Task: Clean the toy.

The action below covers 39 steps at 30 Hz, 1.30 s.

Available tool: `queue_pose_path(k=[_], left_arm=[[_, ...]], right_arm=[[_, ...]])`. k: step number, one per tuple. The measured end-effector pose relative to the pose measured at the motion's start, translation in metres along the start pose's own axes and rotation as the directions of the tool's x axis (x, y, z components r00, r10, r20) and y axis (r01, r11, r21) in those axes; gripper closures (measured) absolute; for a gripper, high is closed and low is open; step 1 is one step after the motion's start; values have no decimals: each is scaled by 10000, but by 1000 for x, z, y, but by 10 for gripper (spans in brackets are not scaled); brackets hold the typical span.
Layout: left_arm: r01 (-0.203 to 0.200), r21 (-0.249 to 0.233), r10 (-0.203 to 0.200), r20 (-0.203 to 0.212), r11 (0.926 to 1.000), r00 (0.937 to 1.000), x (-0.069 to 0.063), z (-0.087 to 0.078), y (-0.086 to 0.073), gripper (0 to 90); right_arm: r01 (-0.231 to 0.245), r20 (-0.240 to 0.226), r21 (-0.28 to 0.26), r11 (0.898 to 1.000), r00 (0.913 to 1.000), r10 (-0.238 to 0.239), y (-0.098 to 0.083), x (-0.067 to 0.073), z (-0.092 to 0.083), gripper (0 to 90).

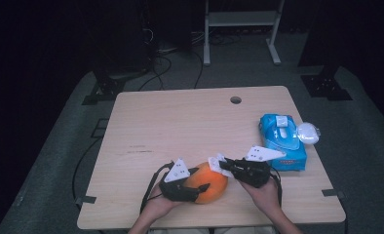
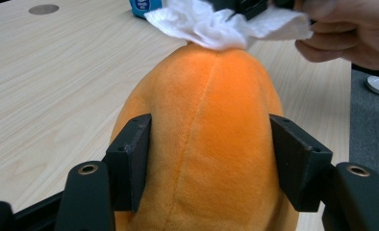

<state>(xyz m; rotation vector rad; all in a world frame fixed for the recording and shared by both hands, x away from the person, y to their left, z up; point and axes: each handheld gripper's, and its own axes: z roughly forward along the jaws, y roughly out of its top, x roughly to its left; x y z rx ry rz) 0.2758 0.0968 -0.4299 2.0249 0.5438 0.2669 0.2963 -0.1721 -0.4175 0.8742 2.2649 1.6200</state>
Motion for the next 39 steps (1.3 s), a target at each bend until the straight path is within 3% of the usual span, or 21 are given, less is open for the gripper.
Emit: queue_pose_path(k=[3, 6, 8, 13, 18, 22, 25, 27, 29, 31, 34, 39], left_arm=[[-26, -10, 26, 1, 10000, 10000, -1, 2, 2, 350], [-115, -63, 115, -41, 9999, 9999, -4, 5, 2, 350], [-159, -18, 158, -112, 9999, 9998, -5, 6, 2, 350], [-4, -54, 4, -77, 10000, 10000, -4, 7, 3, 351], [-165, 63, 165, 35, 9998, 9999, -4, 5, 4, 293], [332, -21, -330, 568, 9994, 9978, 6, 0, 4, 151], [577, -79, -567, 882, 9983, 9945, 11, -2, 1, 141], [632, 8, -631, 726, 9980, 9954, 14, -4, 1, 142], [1085, 327, -1103, 569, 9936, 9923, 19, -6, 1, 80], [1504, 218, -1516, 779, 9884, 9854, 24, -6, -3, 83], [1433, 431, -1465, 848, 9887, 9856, 21, -2, -5, 87], [609, 220, -617, 406, 9979, 9973, 9, -2, 3, 329]], right_arm=[[-84, 85, -129, 9999, 9999, 85, 2, 0, -4, 820], [421, -354, -235, 9988, 9985, -429, 8, 16, -3, 819], [980, -99, 59, 9952, 9951, -979, 7, 22, 3, 820], [405, 324, 187, 9990, 9986, -411, 3, 6, -2, 820], [997, 169, 182, 9949, 9948, -1000, 6, 24, 3, 820], [722, -29, 224, 9971, 9974, -721, 3, 15, -1, 820], [743, 93, 261, 9969, 9972, -746, 3, 12, -3, 820], [700, 134, 269, 9972, 9974, -703, 2, 10, -2, 820], [808, 325, 322, 9962, 9961, -819, 2, 10, -2, 821], [683, 375, 301, 9972, 9969, -694, 0, 6, -3, 820], [313, 285, 221, 9993, 9991, -319, 0, 0, -4, 820], [493, 83, -43, 9988, 9988, -492, 6, 14, -3, 819]])
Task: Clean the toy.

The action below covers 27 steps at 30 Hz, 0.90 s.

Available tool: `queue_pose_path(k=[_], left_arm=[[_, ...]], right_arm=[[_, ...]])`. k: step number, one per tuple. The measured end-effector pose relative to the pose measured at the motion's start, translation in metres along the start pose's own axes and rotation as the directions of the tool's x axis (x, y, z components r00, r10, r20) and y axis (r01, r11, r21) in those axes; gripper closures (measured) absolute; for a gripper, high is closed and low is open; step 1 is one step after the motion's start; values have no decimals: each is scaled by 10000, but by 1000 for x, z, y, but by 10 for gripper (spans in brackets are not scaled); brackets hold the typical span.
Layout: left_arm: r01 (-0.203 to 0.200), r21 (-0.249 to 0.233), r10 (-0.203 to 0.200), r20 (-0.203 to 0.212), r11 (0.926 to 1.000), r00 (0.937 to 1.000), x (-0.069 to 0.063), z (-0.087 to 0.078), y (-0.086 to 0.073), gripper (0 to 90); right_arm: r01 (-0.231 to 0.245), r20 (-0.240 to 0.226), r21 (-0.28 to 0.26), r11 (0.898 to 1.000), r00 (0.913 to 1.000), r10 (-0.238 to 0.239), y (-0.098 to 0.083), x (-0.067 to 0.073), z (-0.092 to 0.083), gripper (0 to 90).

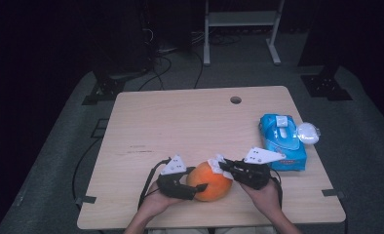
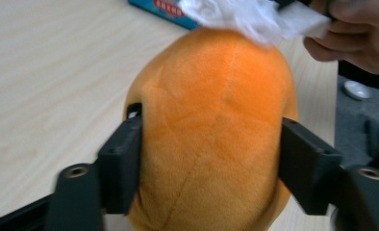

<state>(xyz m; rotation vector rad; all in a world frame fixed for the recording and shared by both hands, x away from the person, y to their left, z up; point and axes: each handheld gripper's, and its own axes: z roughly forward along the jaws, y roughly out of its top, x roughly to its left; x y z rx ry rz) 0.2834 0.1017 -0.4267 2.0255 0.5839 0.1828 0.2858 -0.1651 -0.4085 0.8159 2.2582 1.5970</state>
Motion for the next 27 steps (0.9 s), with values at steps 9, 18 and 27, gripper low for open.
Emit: queue_pose_path(k=[9, 18, 27], left_arm=[[-175, -704, 142, -459, 9974, 9988, -12, -6, 13, 424], [-99, -853, 72, -320, 9963, 9995, -12, -6, 13, 349], [757, -871, -734, 291, 9933, 9969, 4, 8, -3, 73]], right_arm=[[-304, -320, -328, 9990, 9991, 293, 2, -2, -2, 820], [15, -600, -396, 9992, 9982, -39, 7, 13, 2, 820], [-371, 39, -327, 9988, 9993, 373, -1, -5, -4, 819]])
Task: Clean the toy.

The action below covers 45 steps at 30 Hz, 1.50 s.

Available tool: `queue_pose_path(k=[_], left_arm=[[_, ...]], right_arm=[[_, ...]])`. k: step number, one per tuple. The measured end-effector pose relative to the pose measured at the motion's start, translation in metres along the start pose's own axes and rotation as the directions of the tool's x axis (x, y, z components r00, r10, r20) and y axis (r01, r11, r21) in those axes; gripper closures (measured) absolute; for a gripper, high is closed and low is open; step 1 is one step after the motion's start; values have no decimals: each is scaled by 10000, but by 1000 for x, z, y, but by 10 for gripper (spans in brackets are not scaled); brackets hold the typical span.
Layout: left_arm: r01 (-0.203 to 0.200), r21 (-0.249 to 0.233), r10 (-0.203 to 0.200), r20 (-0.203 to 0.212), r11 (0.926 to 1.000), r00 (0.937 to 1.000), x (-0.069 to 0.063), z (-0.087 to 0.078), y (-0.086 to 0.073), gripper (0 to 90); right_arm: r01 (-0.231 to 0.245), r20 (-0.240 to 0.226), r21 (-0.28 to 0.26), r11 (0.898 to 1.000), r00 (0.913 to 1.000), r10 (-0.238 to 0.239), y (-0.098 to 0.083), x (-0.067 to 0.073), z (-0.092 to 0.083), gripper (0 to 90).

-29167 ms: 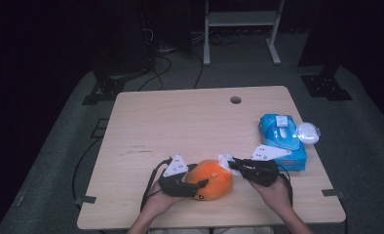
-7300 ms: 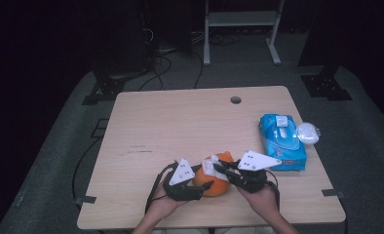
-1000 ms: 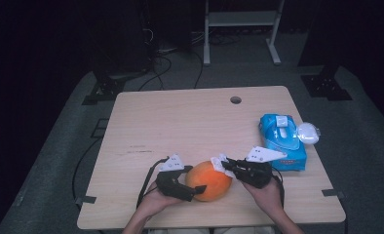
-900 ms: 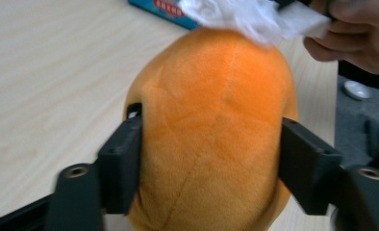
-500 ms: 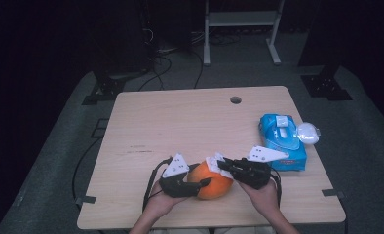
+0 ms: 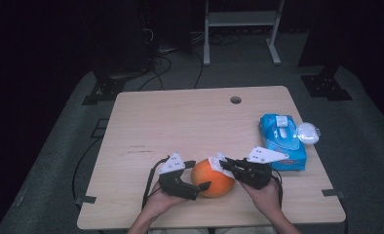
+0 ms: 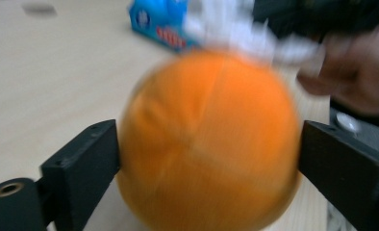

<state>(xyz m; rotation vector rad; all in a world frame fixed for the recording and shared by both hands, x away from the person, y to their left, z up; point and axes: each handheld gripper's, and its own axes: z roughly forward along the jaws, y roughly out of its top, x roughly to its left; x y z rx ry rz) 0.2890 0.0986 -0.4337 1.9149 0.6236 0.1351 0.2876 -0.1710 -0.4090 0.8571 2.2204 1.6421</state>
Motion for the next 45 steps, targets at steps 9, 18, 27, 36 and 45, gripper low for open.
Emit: queue_pose_path(k=[9, 18, 27, 36, 45], left_arm=[[-1101, -141, 1085, -863, 9938, 9903, -16, -5, 13, 349], [-1080, -122, 1068, -769, 9941, 9913, -18, -13, 20, 365], [-485, -333, 496, 342, 9983, 9982, -15, -12, 18, 204], [-320, 1, 320, -2, 9995, 9995, -7, 0, 7, 101], [-772, 223, 788, -850, 9968, 9933, -20, -10, 20, 360]], right_arm=[[475, -11, -577, 9972, 9989, -477, 8, 13, -6, 821], [119, 204, -280, 9995, 9997, -113, 2, 4, -1, 821], [224, 30, -293, 9993, 9997, -223, 1, 6, 1, 820], [56, 110, -220, 9997, 9999, -54, 2, -1, 0, 820], [658, -288, -606, 9960, 9973, -676, 13, 21, -5, 819]])
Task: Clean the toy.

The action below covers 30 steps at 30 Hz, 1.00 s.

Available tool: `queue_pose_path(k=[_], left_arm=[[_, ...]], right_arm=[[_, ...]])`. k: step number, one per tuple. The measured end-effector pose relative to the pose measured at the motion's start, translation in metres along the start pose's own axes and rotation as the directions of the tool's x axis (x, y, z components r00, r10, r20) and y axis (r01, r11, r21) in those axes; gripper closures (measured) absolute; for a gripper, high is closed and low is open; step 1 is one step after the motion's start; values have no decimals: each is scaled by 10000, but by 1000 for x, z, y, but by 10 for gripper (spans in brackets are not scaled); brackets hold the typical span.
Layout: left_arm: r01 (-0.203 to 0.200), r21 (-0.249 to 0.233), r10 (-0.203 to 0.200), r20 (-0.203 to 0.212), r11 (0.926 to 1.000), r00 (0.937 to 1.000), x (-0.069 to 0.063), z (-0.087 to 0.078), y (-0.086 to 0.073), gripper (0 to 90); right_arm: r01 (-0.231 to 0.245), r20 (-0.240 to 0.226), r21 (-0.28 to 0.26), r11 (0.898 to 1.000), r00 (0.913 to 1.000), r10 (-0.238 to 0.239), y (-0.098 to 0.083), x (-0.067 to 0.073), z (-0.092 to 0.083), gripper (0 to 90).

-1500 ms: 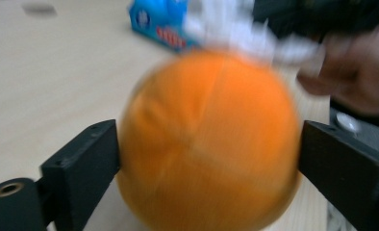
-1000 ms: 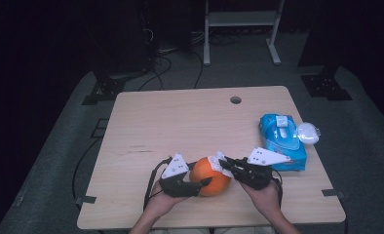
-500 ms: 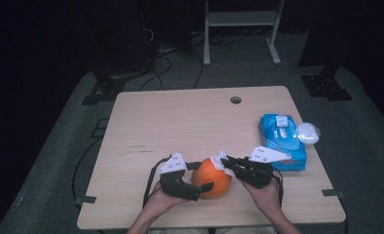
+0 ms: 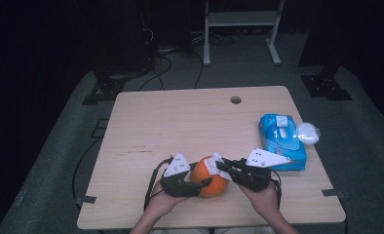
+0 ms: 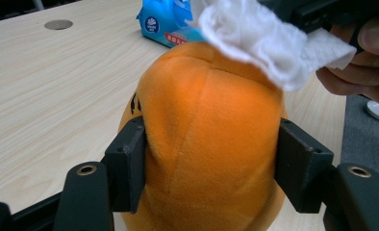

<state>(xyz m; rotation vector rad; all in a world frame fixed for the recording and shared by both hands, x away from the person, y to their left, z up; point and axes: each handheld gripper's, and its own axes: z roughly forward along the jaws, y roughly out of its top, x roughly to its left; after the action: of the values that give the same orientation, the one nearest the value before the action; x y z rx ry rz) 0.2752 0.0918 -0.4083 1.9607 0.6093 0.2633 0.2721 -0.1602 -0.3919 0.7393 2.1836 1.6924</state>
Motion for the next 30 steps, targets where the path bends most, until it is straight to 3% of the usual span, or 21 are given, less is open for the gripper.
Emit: queue_pose_path(k=[2, 6, 8, 10, 12, 15, 18, 20, 22, 26, 28, 30], left_arm=[[53, -129, -50, 218, 9999, 9997, 0, -3, 1, 358], [354, -214, -331, 996, 9991, 9945, 3, -1, -1, 274], [518, -290, -485, 1042, 9982, 9934, 7, 1, -3, 194], [641, -40, -636, 769, 9979, 9950, 10, 3, -5, 135], [786, 73, -789, 871, 9969, 9931, 13, 6, -10, 158], [723, -50, -720, 490, 9974, 9962, 11, 8, -13, 258], [681, -13, -680, 462, 9977, 9966, 7, 11, -13, 279], [488, 35, -489, 425, 9988, 9979, 4, 11, -13, 293], [541, 9, -540, 574, 9985, 9969, 5, 10, -13, 299], [690, 53, -691, 1120, 9976, 9913, 9, 10, -14, 273], [740, 55, -741, 1101, 9972, 9911, 9, 11, -14, 261], [576, 80, -581, 878, 9983, 9944, 6, 13, -13, 264]], right_arm=[[44, 45, 38, 10000, 10000, -45, -1, -1, 1, 820], [-406, 166, 221, 9989, 9991, 403, -10, -16, 1, 820], [-428, 302, 271, 9987, 9987, 419, -11, -19, 0, 818], [-505, 300, 252, 9984, 9983, 497, -11, -21, 0, 818], [-511, 238, 286, 9983, 9984, 504, -11, -20, 0, 818], [-334, 129, 250, 9991, 9994, 331, -9, -12, 0, 818], [291, -250, 239, 9993, 9993, -285, -2, 5, 3, 817], [804, -151, 440, 9958, 9967, -799, 0, 11, 6, 818], [574, -110, 448, 9973, 9983, -570, -2, 5, 5, 819], [233, 489, 577, 9981, 9985, -262, -9, -15, 0, 819], [132, 722, 643, 9978, 9972, -179, -11, -20, -1, 819], [113, 658, 578, 9983, 9977, -151, -10, -16, -1, 818]])
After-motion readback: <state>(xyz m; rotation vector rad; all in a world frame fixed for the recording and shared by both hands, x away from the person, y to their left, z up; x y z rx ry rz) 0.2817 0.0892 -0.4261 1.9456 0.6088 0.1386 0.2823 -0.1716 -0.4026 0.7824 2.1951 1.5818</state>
